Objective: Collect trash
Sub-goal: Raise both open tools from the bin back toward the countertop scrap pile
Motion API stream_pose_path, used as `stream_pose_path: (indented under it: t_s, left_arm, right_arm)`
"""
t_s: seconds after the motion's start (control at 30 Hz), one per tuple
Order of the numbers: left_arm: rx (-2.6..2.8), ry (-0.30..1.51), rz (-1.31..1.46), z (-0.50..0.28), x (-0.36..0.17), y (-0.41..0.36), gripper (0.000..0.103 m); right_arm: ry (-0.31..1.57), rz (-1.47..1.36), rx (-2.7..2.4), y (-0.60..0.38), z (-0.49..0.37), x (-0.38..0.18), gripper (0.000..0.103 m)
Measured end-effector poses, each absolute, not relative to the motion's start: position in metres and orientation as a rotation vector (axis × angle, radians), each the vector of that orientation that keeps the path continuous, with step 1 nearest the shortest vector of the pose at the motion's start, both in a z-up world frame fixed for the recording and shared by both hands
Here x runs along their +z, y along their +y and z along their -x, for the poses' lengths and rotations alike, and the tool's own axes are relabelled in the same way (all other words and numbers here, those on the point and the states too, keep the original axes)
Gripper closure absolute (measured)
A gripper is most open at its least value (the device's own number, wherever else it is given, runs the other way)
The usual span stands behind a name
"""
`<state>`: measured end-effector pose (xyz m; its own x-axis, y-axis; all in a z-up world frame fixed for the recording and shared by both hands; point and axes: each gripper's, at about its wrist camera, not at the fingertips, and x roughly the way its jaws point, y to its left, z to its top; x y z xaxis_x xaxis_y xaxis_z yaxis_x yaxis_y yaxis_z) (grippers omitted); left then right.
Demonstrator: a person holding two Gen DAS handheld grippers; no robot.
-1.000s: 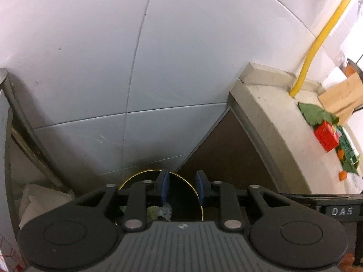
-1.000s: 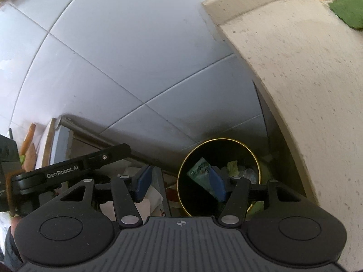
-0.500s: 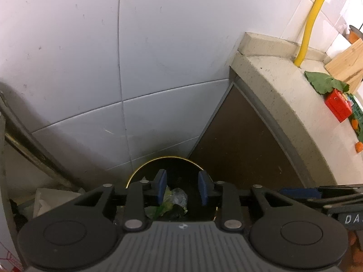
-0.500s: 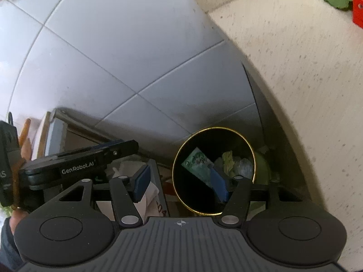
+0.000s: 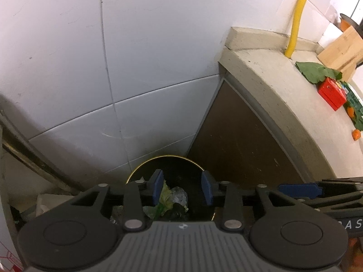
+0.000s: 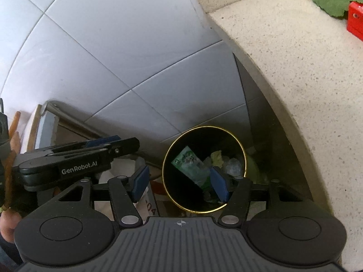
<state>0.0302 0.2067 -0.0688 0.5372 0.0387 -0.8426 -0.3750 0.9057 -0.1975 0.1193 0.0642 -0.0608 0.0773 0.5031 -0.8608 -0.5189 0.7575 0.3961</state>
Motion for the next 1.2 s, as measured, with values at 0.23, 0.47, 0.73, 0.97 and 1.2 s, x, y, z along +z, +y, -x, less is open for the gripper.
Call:
stream_pose_path:
  t_s: [0.23,0.47,0.73,0.97,1.2]
  left_arm:
    - [0.238,0.996,0.373,-0.031,-0.069,0.204,0.07]
    - [0.206,0.976,0.353,-0.03,-0.065,0.198,0.07]
    - [0.183,0.936,0.342,-0.028,-0.059,0.195,0.07]
    - [0.167,0.919,0.404,-0.031,-0.054,0.188,0.07]
    - [0.117,0.898,0.407,-0.049,-0.033,0.163,0.07]
  right_arm:
    - [1.259,0.028,0.745,0.061,-0.113,-0.054,0.034]
    - [1.214,-0.025,0.73,0.039,-0.111,-0.038,0.034]
    - [1.168,-0.092,0.74,0.004,-0.12,-0.014,0.033]
    - [1.131,-0.118,0.752,-0.021,-0.136,0.003,0.029]
    - [1.08,-0.168,0.753,-0.044,-0.153,0.019,0.029]
